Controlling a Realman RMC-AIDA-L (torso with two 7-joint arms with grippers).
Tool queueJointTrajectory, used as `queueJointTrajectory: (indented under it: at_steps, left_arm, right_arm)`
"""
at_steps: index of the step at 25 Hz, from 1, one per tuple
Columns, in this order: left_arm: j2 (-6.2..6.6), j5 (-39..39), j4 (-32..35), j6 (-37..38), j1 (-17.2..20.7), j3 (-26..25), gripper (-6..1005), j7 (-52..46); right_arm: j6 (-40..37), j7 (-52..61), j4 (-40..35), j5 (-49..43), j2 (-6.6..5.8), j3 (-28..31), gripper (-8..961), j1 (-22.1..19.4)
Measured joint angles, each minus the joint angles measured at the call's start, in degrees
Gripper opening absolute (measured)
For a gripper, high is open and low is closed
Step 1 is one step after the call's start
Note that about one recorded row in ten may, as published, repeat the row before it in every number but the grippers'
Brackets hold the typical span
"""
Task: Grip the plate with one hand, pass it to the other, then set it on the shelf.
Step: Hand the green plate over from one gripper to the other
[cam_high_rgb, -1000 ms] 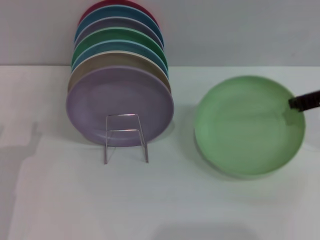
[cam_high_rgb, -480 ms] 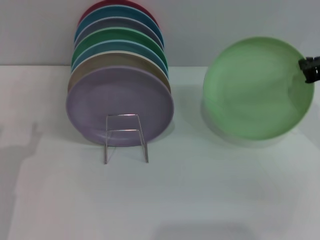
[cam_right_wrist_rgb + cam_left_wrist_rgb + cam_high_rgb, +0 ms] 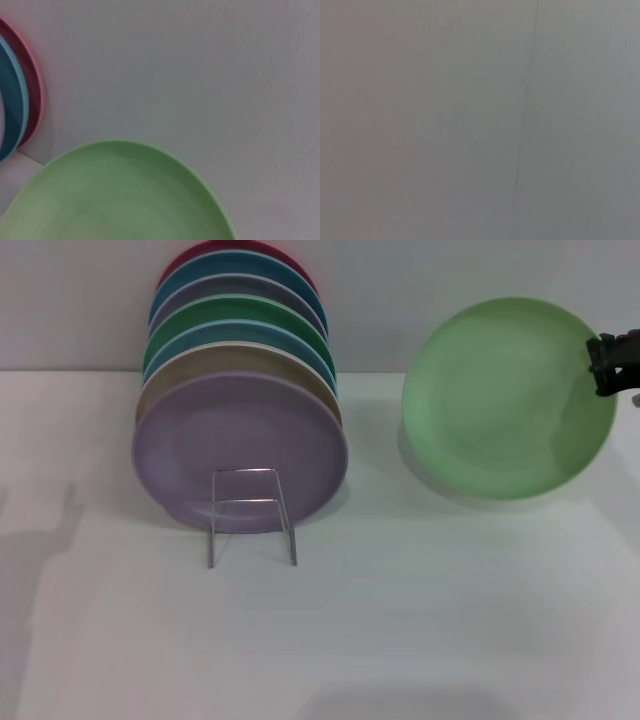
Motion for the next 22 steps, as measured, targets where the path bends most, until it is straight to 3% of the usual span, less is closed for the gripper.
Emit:
queueJointTrajectory:
  at_steps: [8,22]
  left_arm:
    - [0.0,0.02,0.0,0.1,0.23,0.0,859,0.0]
    - [-0.09,0.32,-0.09,0.1,0.42,0.0,859,-0.01]
  right_arm:
    - [-10.89,-1.85,-2.86,-0.9,0.01,-4.87,18,-2.55]
    - [-18.29,-2.3,-5.26,-2.07,0.01,-6.76,18,-3.8]
